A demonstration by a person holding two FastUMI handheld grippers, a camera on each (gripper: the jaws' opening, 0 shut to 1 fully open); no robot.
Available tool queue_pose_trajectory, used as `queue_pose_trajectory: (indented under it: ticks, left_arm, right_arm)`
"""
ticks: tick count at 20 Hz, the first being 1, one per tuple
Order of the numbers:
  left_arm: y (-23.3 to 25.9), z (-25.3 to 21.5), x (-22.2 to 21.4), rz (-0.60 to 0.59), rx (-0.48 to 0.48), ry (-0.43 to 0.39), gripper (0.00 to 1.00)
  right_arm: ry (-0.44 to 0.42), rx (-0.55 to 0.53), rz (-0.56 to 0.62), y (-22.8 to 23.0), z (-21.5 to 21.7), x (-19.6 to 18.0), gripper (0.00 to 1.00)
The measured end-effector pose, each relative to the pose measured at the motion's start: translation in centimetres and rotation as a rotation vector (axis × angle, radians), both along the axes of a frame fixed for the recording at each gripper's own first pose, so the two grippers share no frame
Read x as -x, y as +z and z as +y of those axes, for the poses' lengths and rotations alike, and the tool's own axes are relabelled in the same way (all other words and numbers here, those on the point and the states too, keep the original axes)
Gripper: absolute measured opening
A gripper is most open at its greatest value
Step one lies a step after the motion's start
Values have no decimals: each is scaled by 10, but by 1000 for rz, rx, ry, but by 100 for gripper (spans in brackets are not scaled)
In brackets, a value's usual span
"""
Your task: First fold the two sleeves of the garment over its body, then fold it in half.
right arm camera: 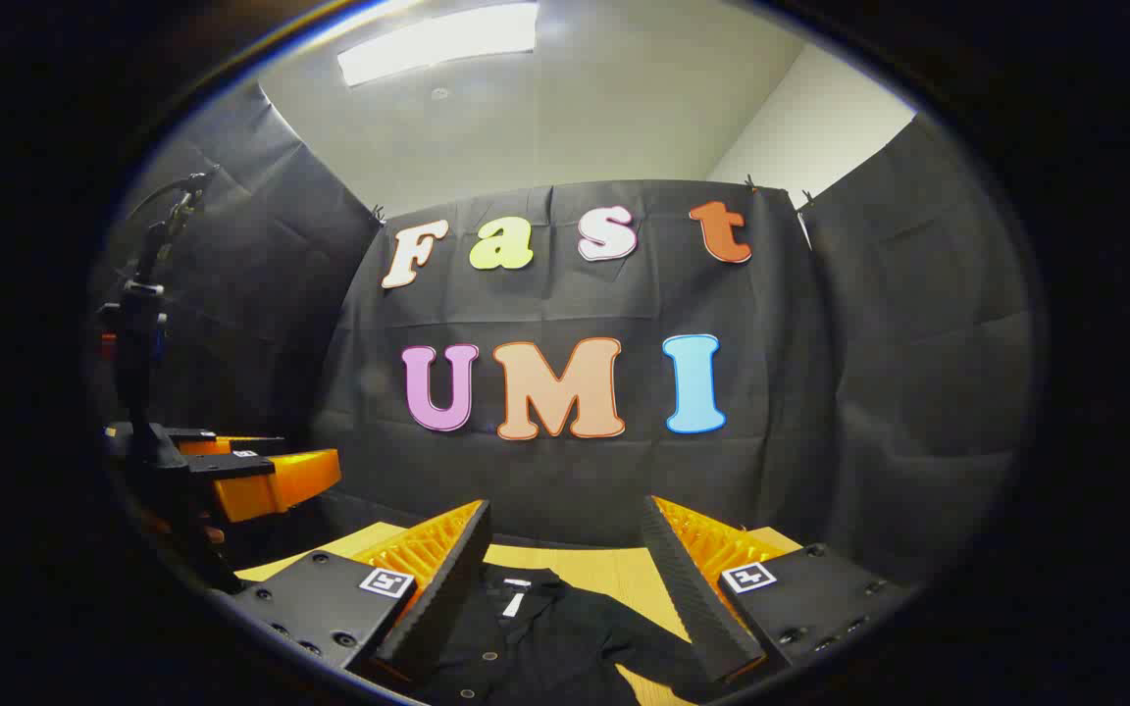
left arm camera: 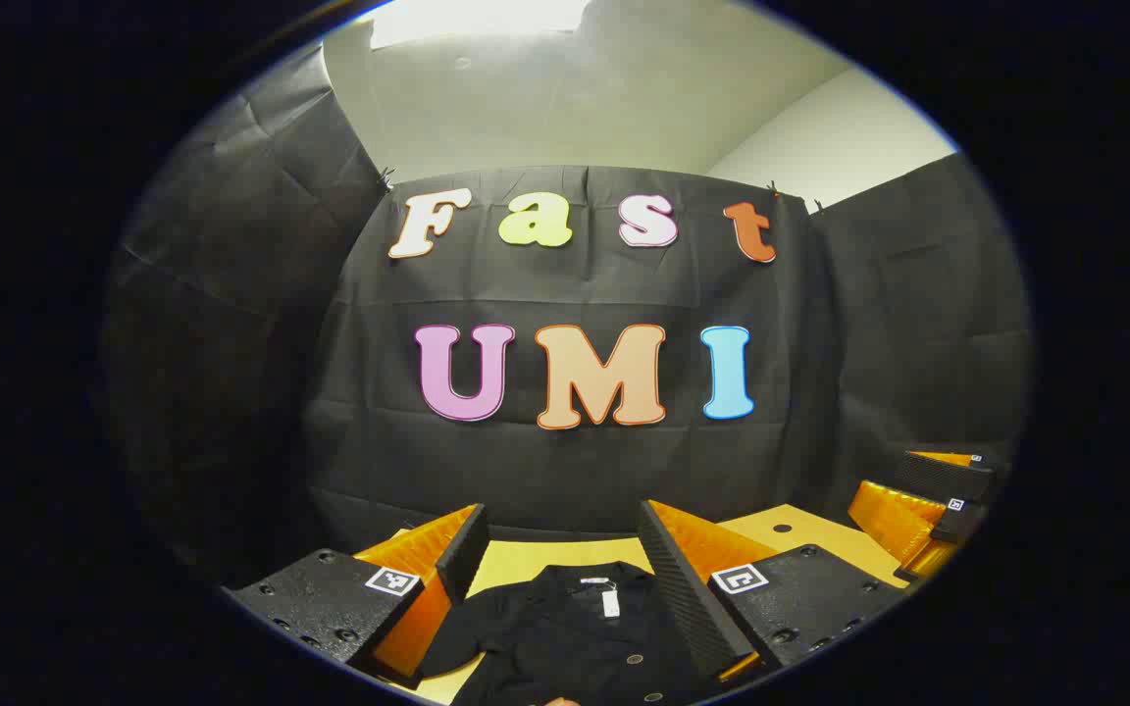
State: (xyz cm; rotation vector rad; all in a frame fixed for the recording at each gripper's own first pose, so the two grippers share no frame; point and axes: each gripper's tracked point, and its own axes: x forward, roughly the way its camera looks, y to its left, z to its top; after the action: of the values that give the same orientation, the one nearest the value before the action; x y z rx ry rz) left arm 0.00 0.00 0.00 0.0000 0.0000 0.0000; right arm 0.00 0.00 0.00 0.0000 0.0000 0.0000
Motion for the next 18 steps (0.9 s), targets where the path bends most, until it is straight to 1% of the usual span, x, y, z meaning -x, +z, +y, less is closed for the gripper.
queue_pose_trajectory:
  ticks: [1,2,3,4,5,6,7,8,11,13,14,18]
  left_arm:
    - [3,-3,0,-4,2,-9,92]
    - [6,-4,-1,-12,-2,-14,92]
    - [9,-5,-2,-18,-5,-15,92]
    - [10,-6,-1,-23,-2,-18,92]
    - [11,-9,-1,-25,3,-24,92]
    - [10,-12,0,-26,7,-29,92]
    - [10,-14,1,-25,9,-32,92]
    - [8,-15,1,-24,12,-35,92]
    - [5,-18,4,-16,6,-35,92]
    - [1,-14,4,-7,-10,-22,92]
    - [-1,-11,4,-4,-11,-12,92]
    - [-9,0,6,25,-1,47,92]
  right_arm:
    - [2,-2,-3,2,1,0,95]
    - [2,0,-9,3,1,1,98]
    - [1,6,-15,5,1,4,98]
    - [2,12,-19,6,2,5,95]
    - [4,15,-21,5,3,7,97]
    - [8,17,-20,5,4,8,97]
    - [10,19,-18,3,4,11,95]
    - [11,21,-16,2,5,11,98]
    - [15,14,-5,-5,5,13,98]
    - [26,2,14,-12,6,12,99]
    - [33,-3,22,-15,6,11,98]
    - [62,-16,47,-24,7,4,98]
